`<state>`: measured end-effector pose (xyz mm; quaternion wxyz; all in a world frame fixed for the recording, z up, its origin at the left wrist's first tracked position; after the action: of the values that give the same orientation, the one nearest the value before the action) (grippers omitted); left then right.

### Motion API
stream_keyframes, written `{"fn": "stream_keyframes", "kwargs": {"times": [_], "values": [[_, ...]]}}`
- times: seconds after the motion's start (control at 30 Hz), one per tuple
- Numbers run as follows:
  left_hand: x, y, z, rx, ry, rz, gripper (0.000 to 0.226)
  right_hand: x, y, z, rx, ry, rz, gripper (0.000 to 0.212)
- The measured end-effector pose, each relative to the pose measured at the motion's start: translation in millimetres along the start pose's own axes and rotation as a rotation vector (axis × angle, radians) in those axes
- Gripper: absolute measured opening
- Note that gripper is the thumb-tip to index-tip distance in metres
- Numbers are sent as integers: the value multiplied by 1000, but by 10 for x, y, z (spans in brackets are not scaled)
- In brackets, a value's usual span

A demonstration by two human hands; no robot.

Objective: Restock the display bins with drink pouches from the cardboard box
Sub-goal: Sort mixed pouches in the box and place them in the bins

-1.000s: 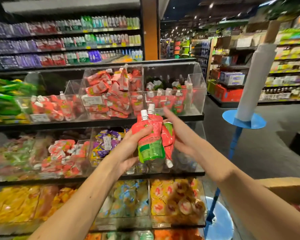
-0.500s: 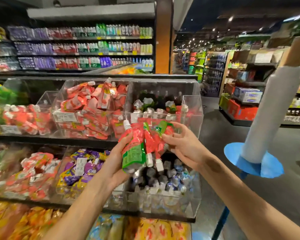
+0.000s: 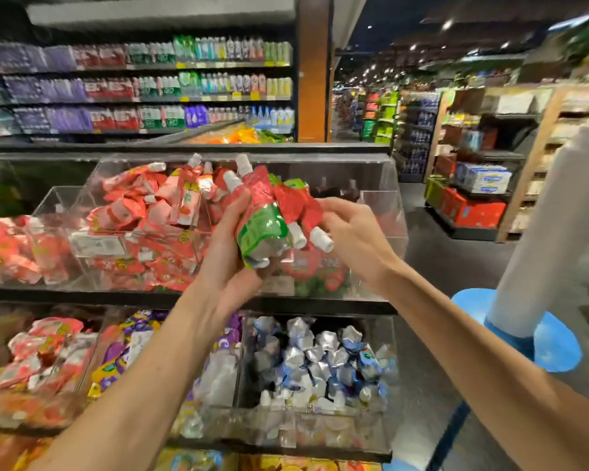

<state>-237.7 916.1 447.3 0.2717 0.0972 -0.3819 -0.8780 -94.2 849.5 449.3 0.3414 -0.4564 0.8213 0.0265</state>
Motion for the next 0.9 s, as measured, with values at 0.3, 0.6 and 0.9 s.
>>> {"fn": "stream_keyframes", "kwargs": {"times": [0.3, 0.6, 0.9], "values": [[-320, -92, 240, 214, -149, -100, 34, -143, 40, 266, 107, -137, -40, 63], [-431, -23, 304, 262, -147, -38, 40, -438, -1, 416, 101, -338, -35, 68], [-496, -224, 308, -25, -90, 180, 29, -587, -158, 391, -333, 408, -63, 42]]}}
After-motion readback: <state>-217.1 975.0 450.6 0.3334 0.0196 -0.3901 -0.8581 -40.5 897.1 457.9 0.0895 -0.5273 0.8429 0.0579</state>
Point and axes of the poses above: each hand's wrist, its own x-axis away from the middle knuckle, its own y-axis out of the palm, z = x × y, the point moved 2 cm from there along -x, towards the middle knuckle, and after that the axes turned 11 degrees about -y, right-handed, at the moved point
